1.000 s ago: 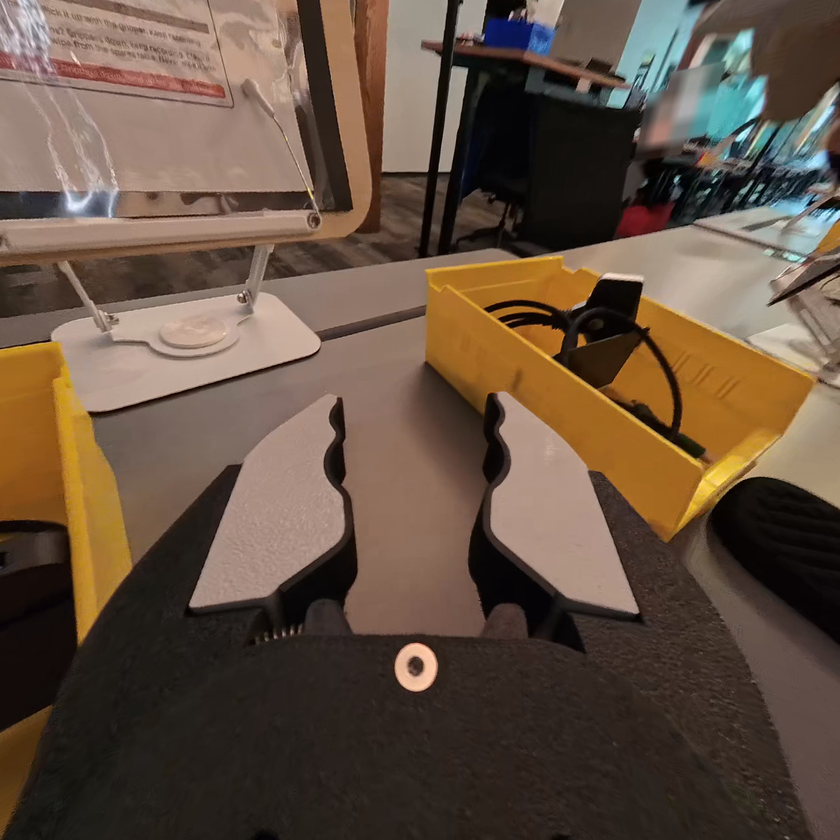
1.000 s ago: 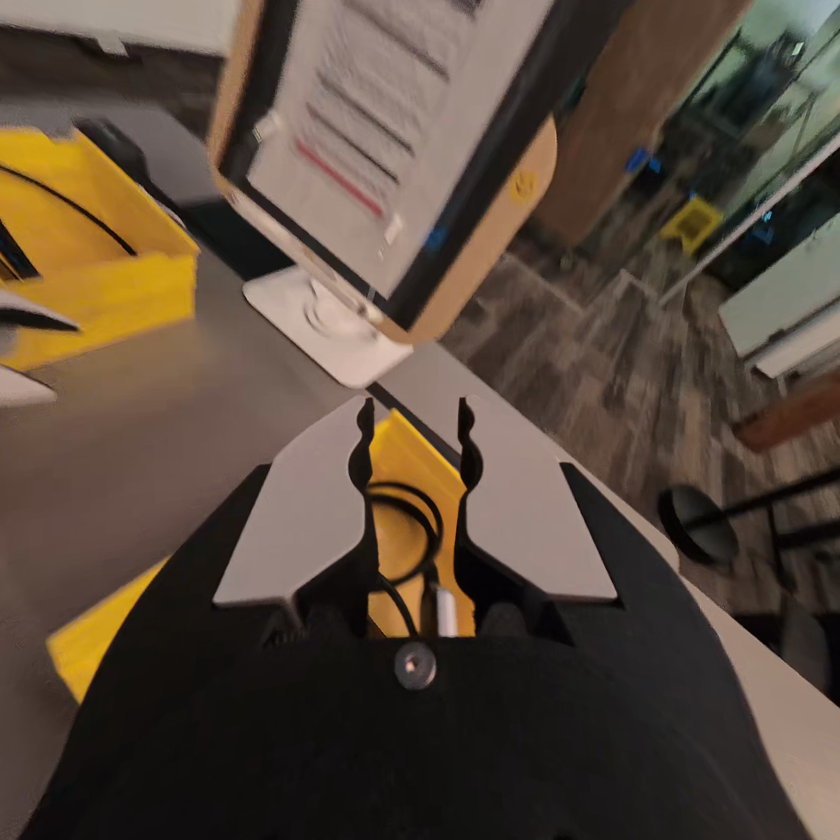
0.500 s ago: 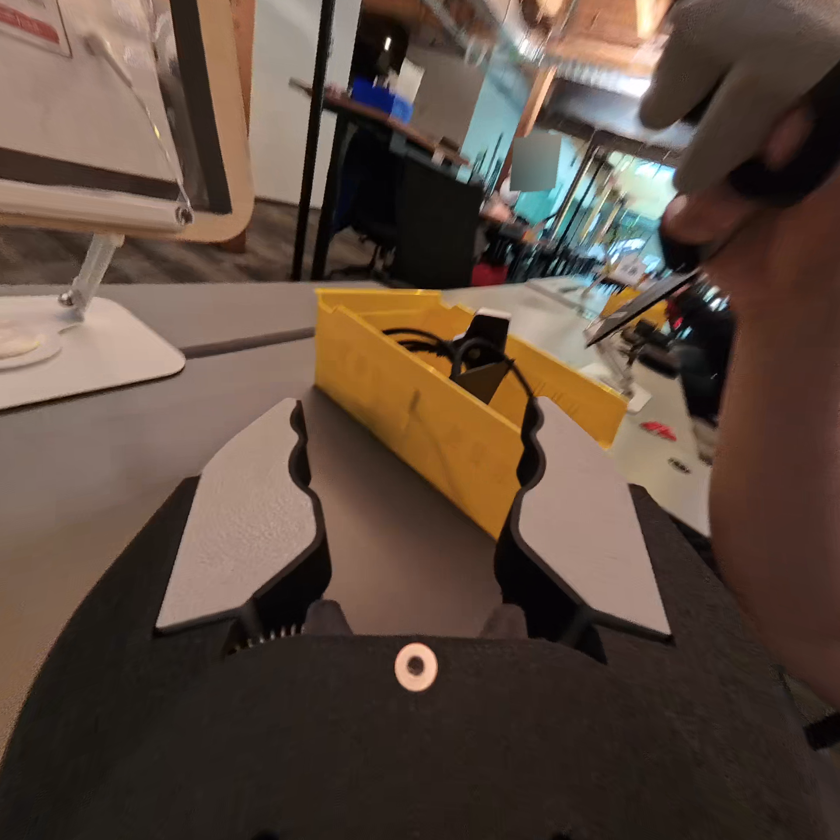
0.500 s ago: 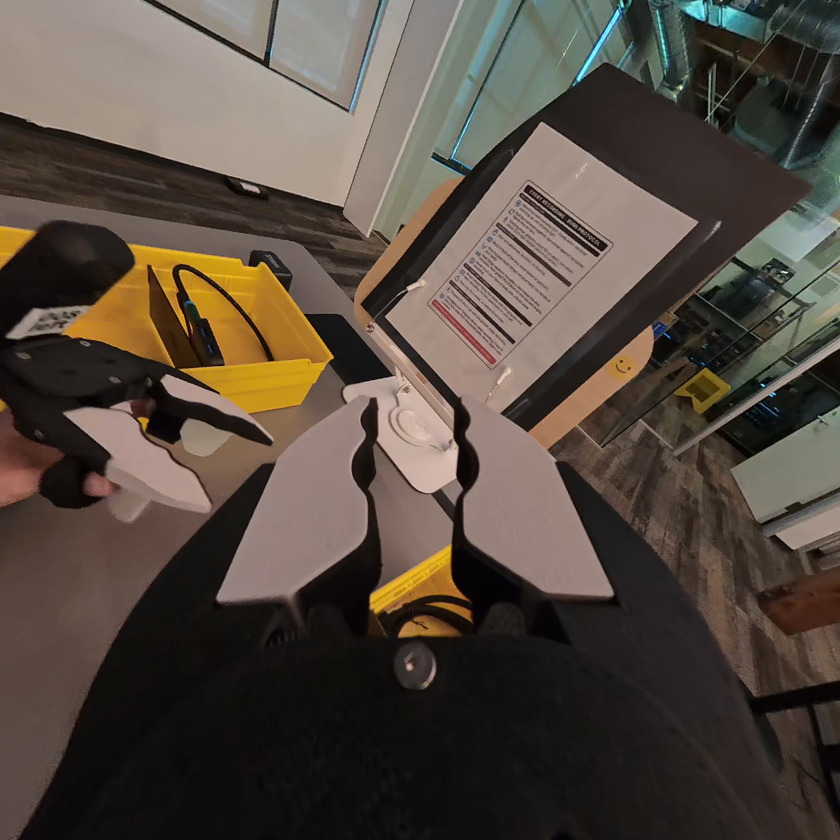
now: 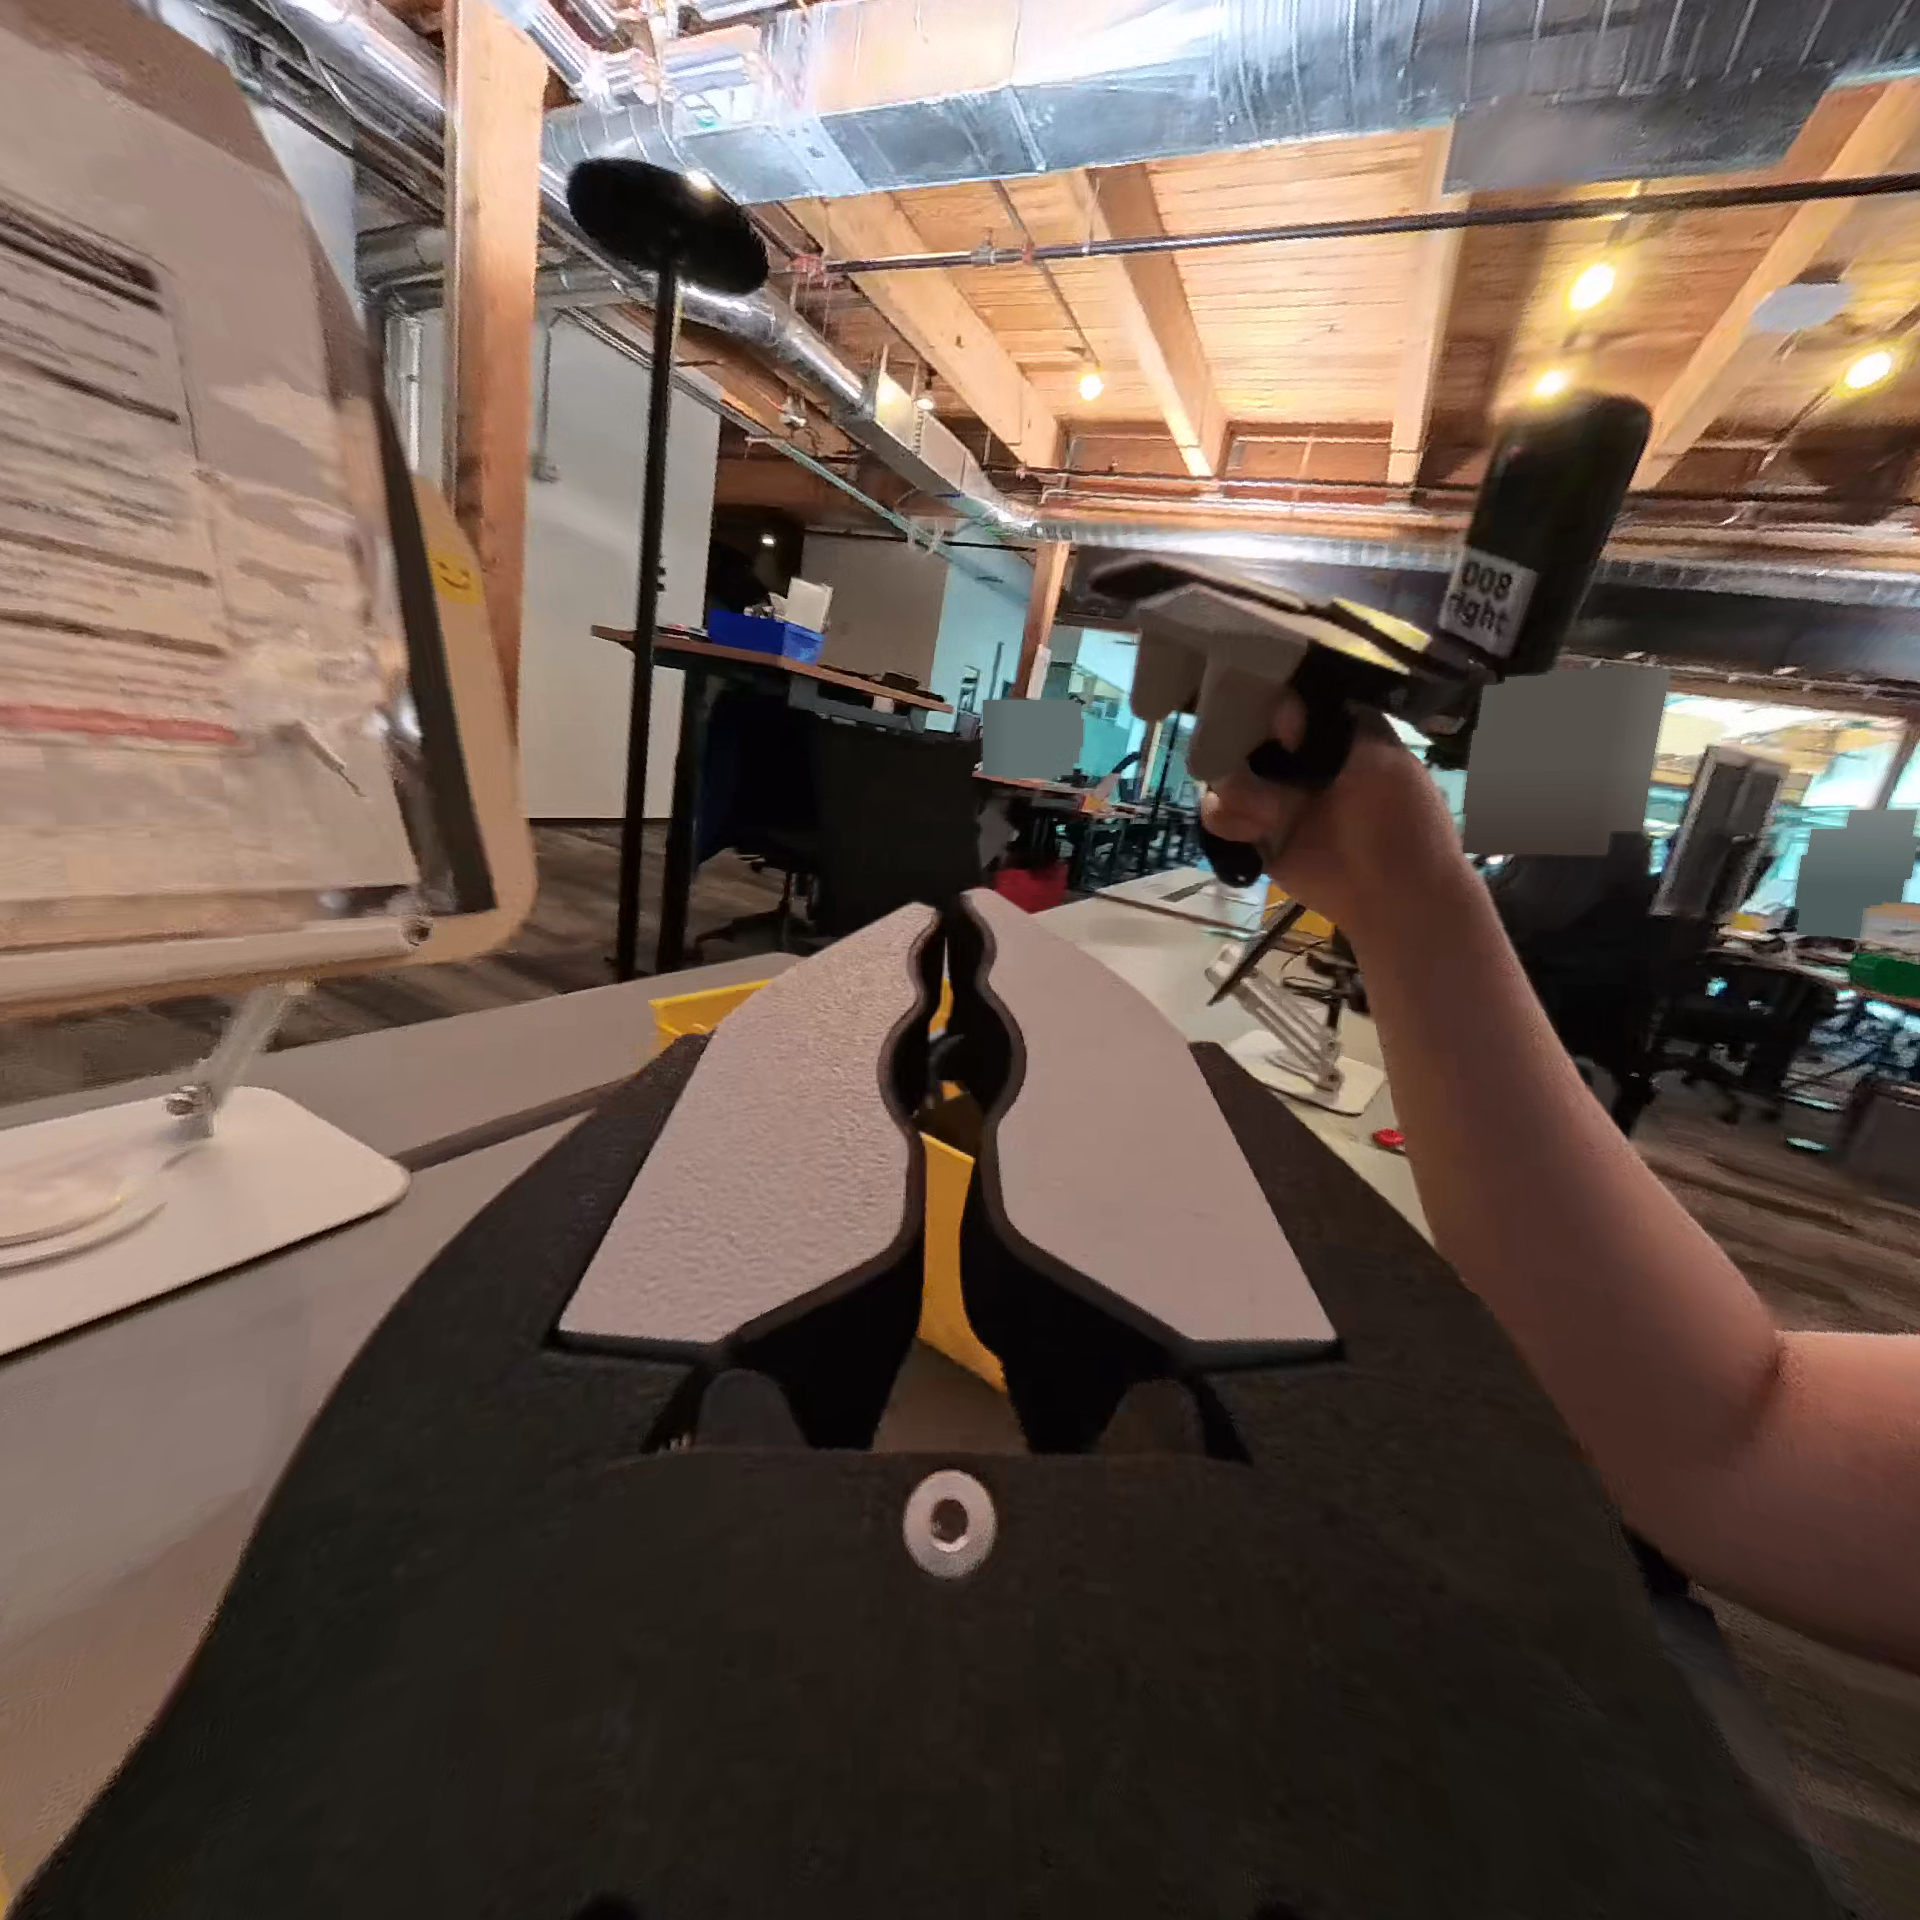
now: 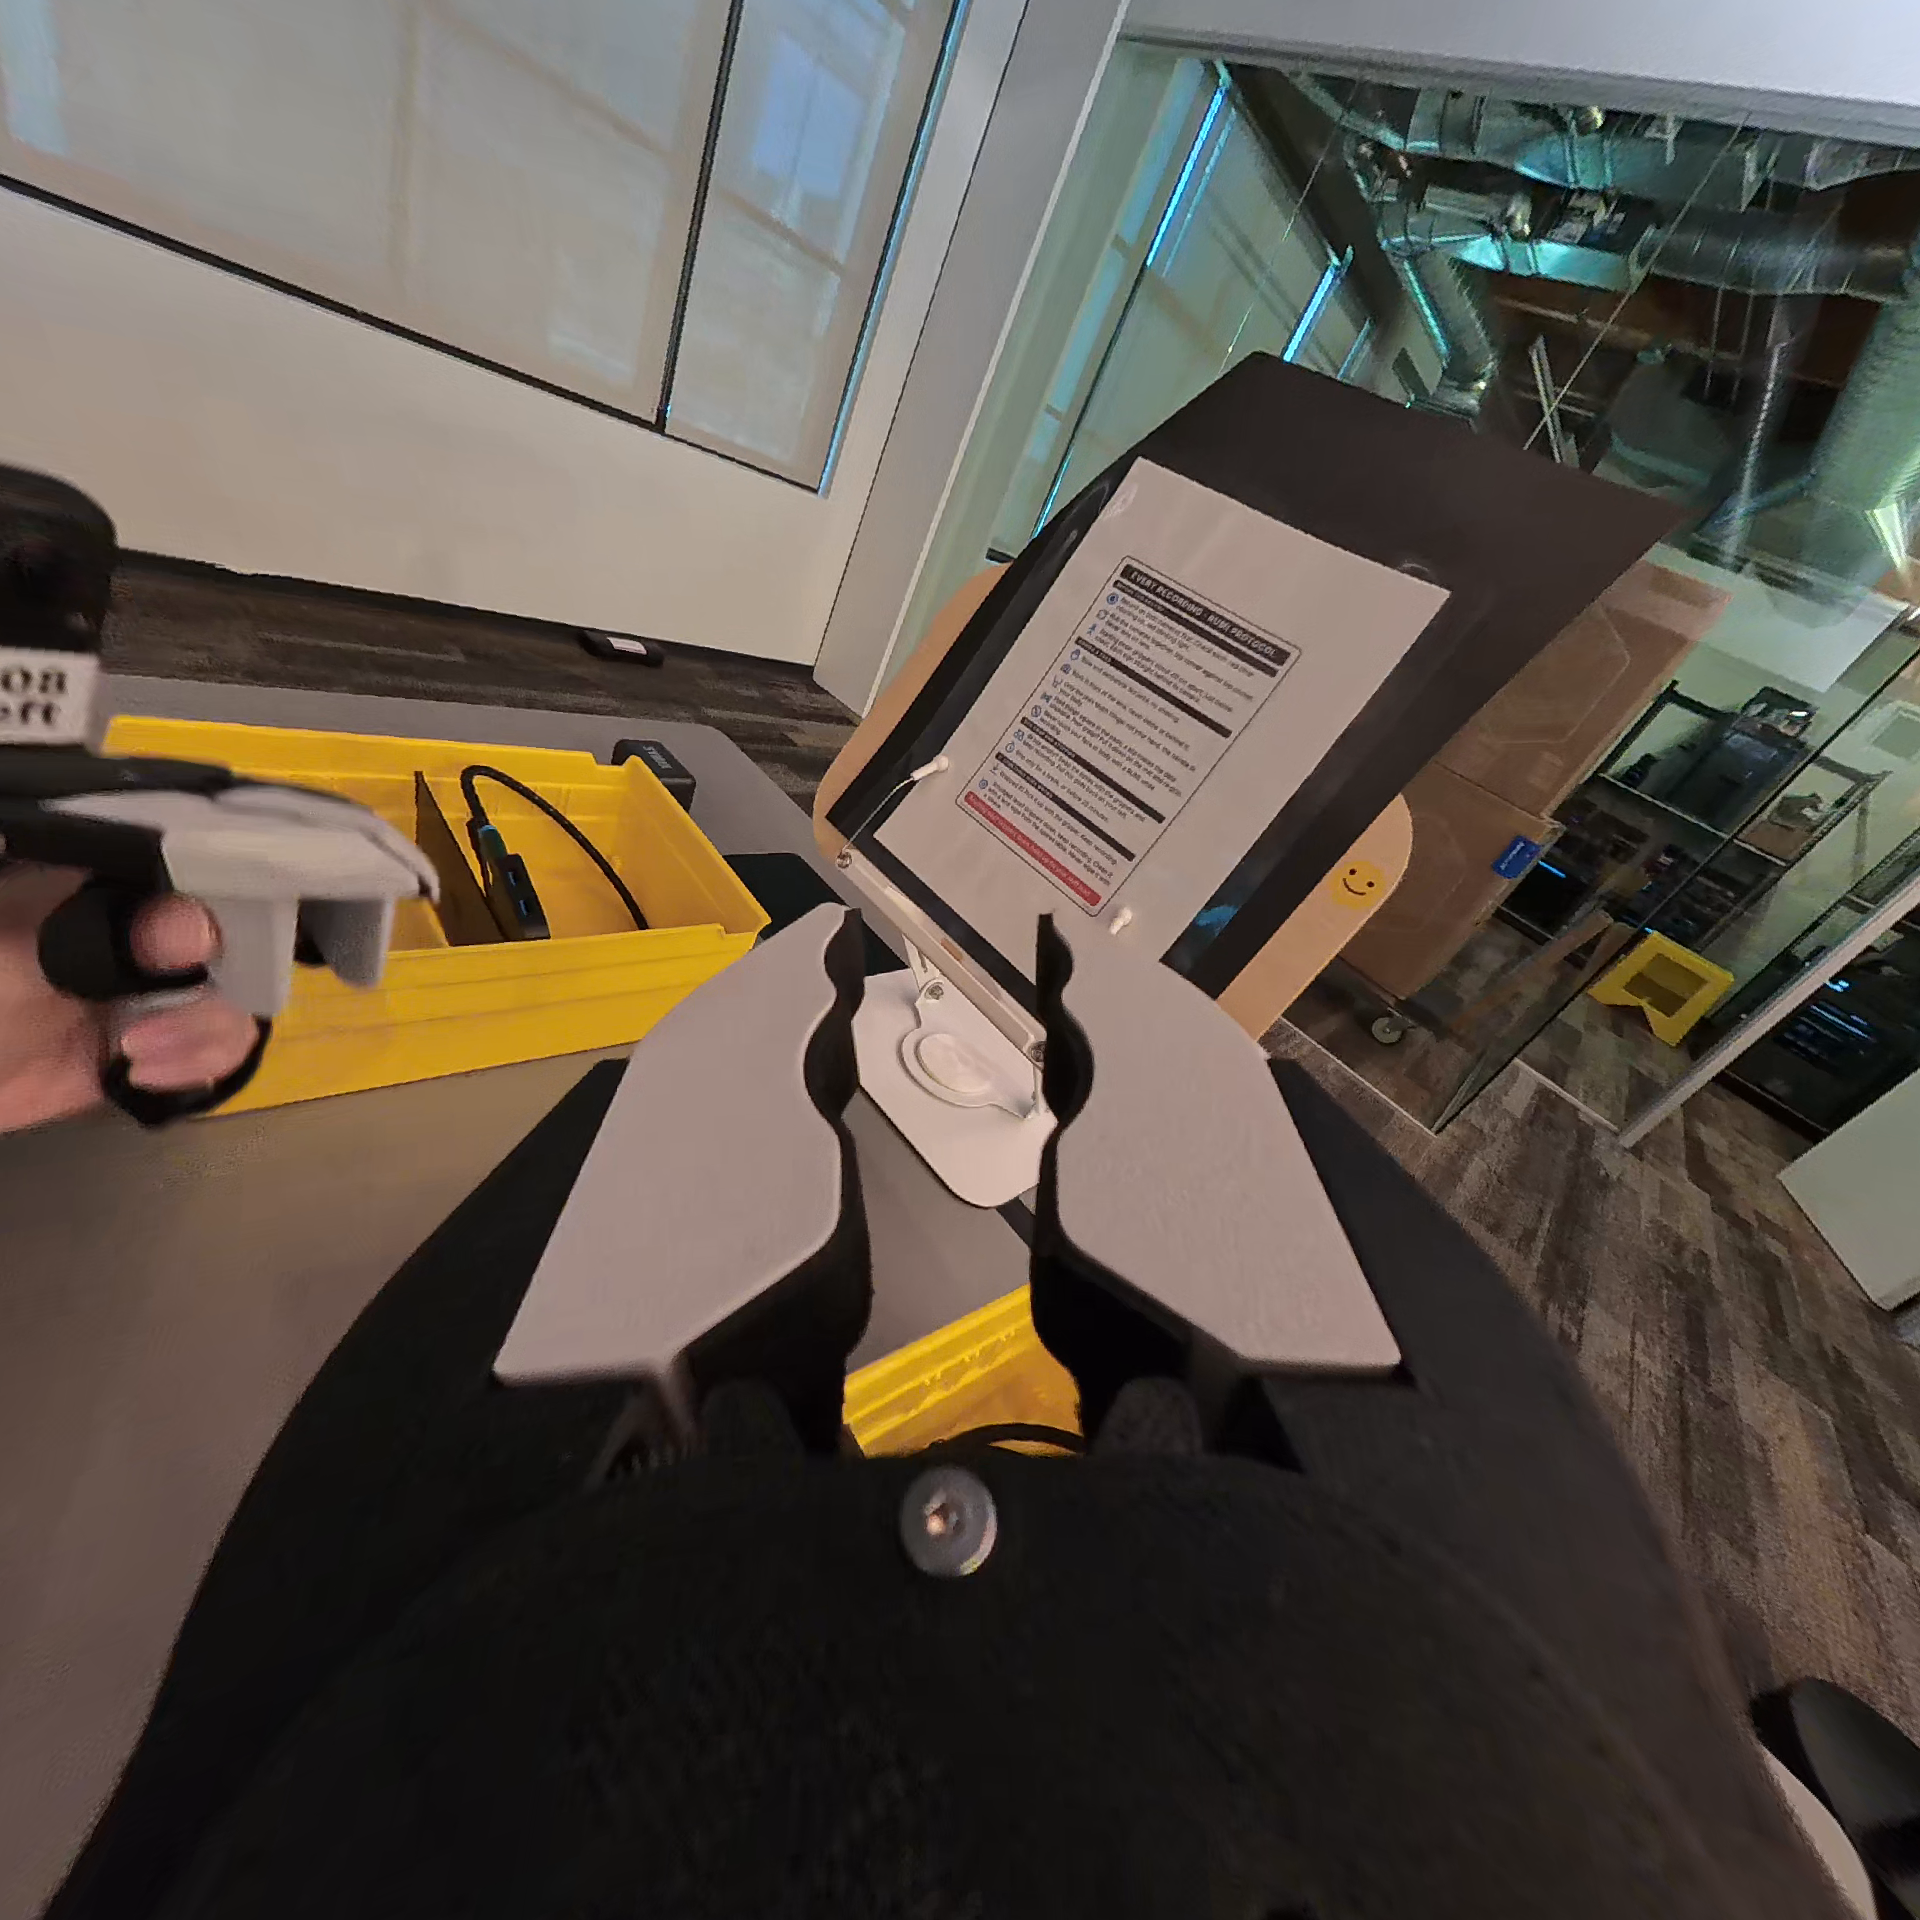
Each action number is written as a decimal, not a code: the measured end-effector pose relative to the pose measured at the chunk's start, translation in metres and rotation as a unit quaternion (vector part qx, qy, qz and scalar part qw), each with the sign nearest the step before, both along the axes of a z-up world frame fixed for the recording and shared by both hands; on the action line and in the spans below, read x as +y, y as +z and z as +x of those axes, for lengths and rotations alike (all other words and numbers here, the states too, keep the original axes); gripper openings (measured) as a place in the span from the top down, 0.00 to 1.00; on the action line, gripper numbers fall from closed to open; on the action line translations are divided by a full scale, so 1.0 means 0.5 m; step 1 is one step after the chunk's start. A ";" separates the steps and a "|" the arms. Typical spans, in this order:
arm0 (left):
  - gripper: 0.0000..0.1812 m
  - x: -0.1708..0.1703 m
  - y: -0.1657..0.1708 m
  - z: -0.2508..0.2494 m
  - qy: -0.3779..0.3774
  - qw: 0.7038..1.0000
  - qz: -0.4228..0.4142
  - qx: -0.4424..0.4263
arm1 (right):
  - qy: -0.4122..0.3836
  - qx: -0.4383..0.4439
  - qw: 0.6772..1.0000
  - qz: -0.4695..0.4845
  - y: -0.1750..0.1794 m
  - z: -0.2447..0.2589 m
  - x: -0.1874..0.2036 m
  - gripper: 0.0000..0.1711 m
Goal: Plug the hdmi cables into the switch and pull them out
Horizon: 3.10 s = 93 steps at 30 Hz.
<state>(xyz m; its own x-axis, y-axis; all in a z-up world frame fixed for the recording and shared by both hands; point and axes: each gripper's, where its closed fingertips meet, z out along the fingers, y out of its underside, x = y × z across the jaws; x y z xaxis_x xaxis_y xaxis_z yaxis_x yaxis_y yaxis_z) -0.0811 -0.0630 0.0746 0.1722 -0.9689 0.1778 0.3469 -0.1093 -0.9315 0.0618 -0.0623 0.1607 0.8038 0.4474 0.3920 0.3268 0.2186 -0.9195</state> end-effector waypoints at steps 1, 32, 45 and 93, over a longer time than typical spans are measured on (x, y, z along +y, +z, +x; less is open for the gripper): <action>0.97 0.003 0.014 -0.020 0.009 1.000 0.012 0.006 | 0.000 -0.002 1.000 0.001 0.001 0.003 -0.004 0.81; 0.85 0.277 -0.292 -0.239 -0.023 0.545 0.195 0.815 | 0.000 -0.109 0.994 0.014 -0.028 -0.001 -0.012 0.83; 0.92 0.284 -0.240 -0.235 -0.010 0.577 0.143 0.804 | 0.004 -0.118 0.993 0.008 -0.038 -0.001 -0.008 0.84; 0.92 -0.040 0.195 -0.002 -0.134 0.986 -0.020 0.100 | 0.410 0.354 0.827 -0.150 -0.018 -0.309 -0.025 0.90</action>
